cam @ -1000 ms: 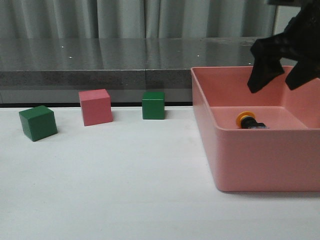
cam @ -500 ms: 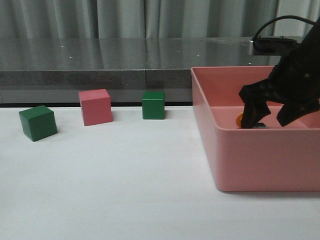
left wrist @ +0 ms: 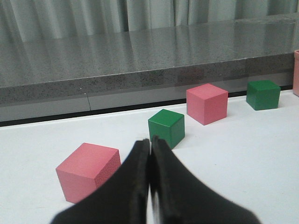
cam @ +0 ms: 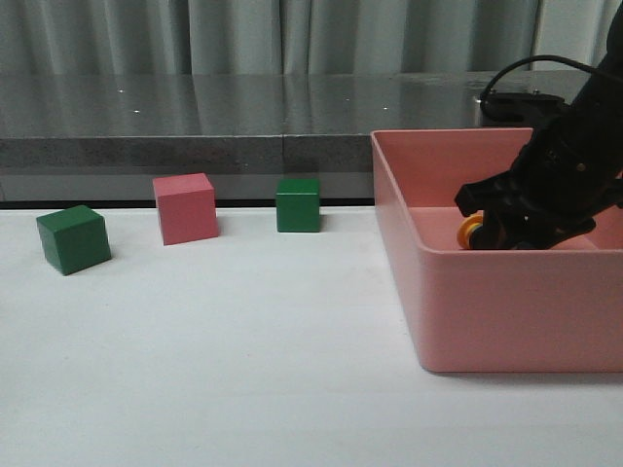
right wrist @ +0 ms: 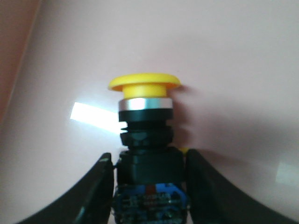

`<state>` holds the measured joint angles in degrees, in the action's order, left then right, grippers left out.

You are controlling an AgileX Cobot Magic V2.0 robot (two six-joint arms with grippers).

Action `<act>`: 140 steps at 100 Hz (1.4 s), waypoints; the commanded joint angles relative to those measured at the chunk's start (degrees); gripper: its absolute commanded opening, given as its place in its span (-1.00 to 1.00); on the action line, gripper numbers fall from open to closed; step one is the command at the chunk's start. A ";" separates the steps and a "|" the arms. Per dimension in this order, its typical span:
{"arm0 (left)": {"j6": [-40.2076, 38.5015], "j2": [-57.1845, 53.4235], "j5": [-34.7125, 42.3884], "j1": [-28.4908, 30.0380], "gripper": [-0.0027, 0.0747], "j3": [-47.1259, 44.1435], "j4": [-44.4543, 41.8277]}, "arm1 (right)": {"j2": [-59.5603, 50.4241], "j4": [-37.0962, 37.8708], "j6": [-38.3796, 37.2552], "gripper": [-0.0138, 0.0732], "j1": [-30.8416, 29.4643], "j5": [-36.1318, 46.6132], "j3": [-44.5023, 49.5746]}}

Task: Place and stand button with both arms
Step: 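Lower the right gripper into the pink bin and grasp the yellow button, then carry the button out of the bin and lay it on the table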

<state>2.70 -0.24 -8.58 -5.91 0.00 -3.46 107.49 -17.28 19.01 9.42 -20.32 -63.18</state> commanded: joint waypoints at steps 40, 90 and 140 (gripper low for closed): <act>-0.44 -1.62 4.77 0.07 -0.98 -2.56 0.32 | -12.54 -0.81 0.80 -0.73 7.44 -23.17 -22.12; -0.44 -1.62 4.77 0.07 -0.98 -2.56 0.32 | 0.75 -0.87 35.87 -0.73 29.11 -24.13 -30.38; -0.44 -1.62 4.77 0.07 -0.98 -2.56 0.32 | 11.75 -0.87 40.94 -0.73 32.26 -15.71 -30.45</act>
<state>2.70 -0.24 -8.58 -5.91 0.00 -3.46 122.03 -17.17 58.78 41.47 -37.95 -91.62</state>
